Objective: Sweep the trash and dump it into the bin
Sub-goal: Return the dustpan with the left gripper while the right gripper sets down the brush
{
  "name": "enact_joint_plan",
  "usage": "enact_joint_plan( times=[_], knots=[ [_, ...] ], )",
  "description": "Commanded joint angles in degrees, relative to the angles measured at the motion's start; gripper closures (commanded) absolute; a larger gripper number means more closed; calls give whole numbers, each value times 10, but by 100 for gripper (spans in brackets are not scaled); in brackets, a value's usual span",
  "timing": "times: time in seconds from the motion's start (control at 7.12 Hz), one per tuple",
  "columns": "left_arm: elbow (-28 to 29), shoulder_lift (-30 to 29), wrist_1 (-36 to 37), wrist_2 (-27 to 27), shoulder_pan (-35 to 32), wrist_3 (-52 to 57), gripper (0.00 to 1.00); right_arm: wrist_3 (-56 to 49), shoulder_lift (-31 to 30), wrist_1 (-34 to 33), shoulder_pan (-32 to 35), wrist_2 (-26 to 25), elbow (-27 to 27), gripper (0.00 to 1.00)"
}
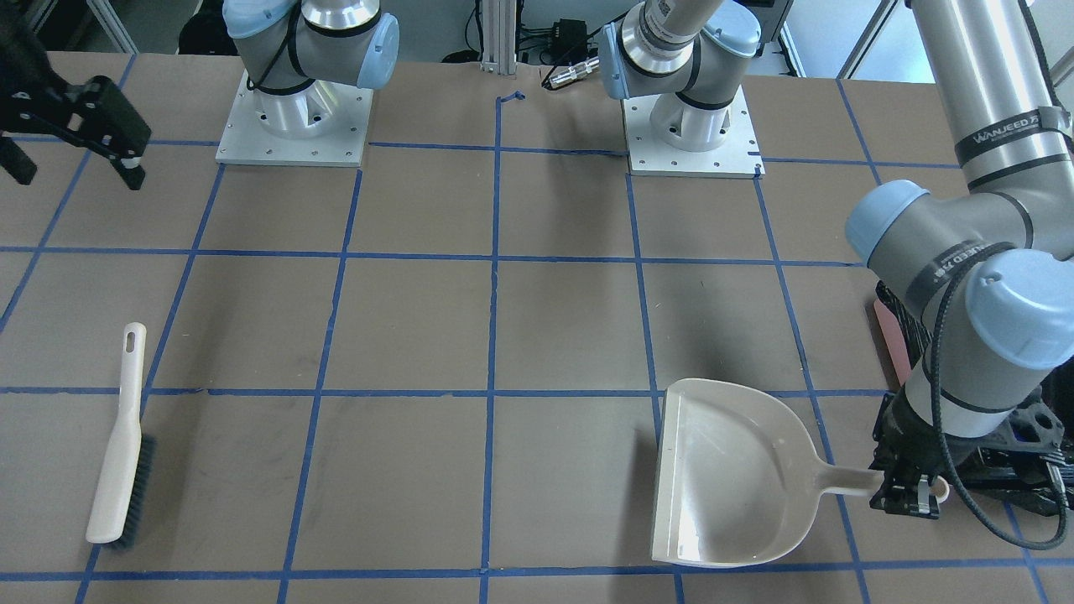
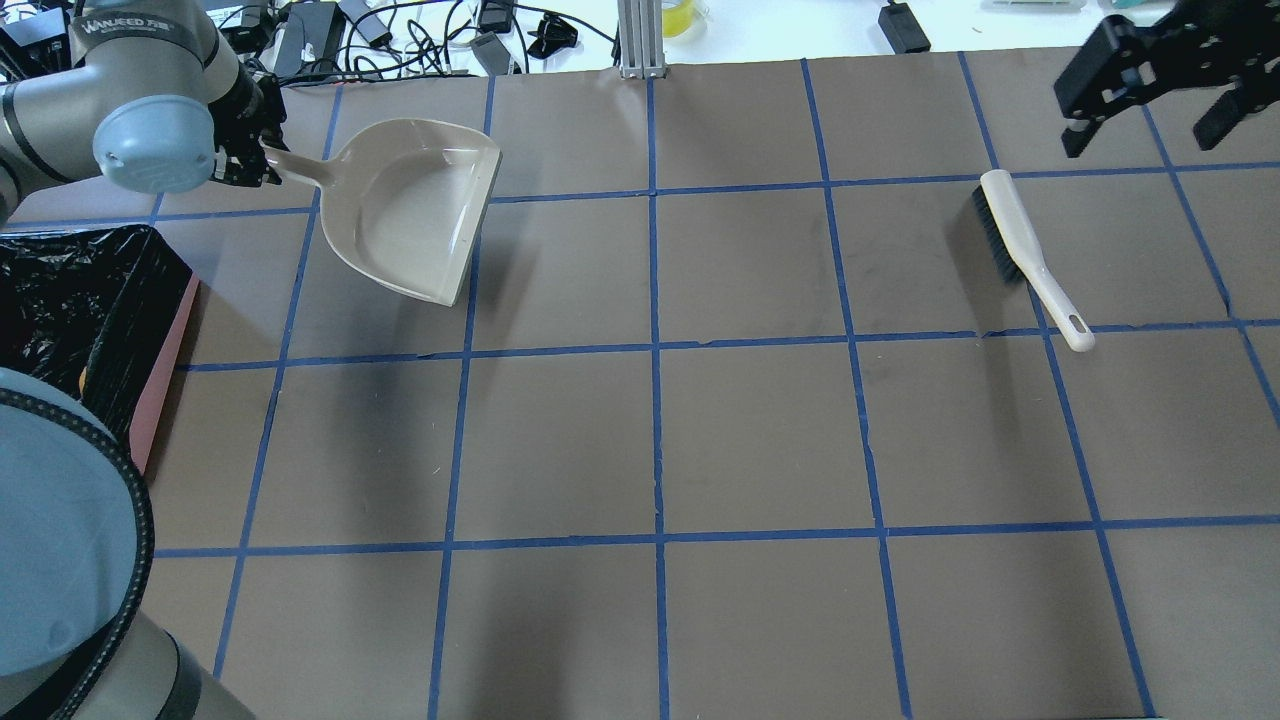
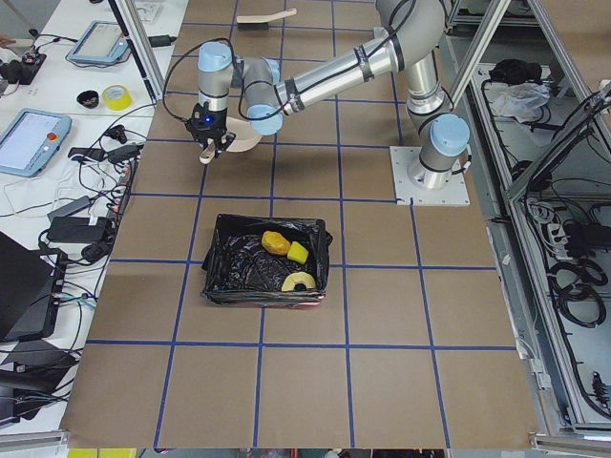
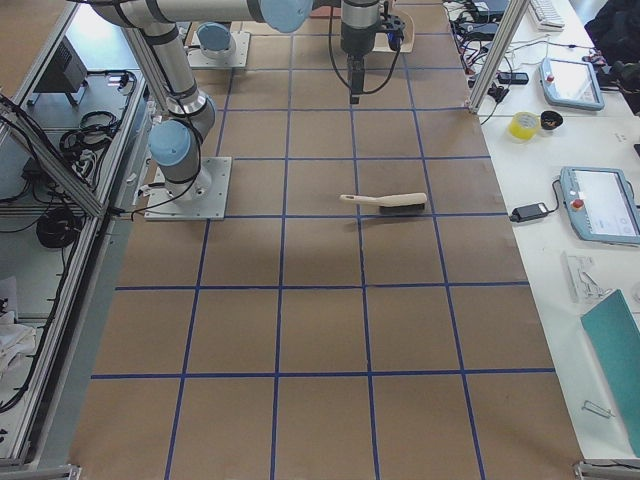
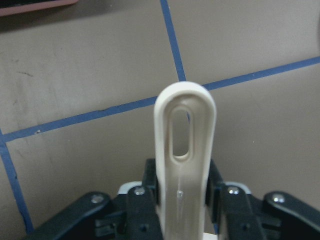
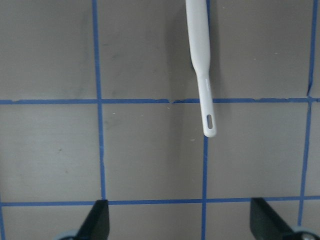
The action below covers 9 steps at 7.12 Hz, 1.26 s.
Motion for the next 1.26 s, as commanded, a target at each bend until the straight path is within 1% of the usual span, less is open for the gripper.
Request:
enact_joint_plan(
  times=[0.0, 0.28, 0.84, 0.98, 1.12],
  knots=[
    [15, -32, -6, -8, -13, -50, 100, 119, 1, 0, 69, 7, -5, 0],
    [12, -41, -6, -10, -17, -49, 100, 124, 2, -7, 76, 0, 4, 0],
    [15, -70, 1, -3, -17, -58, 100, 124, 2, -7, 75, 7, 7, 0],
    [16, -76, 2, 9, -17, -67, 100, 124, 2, -7, 75, 7, 7, 0],
    [17, -80, 2, 9, -17, -86, 100, 123, 2, -7, 75, 7, 7, 0]
  ],
)
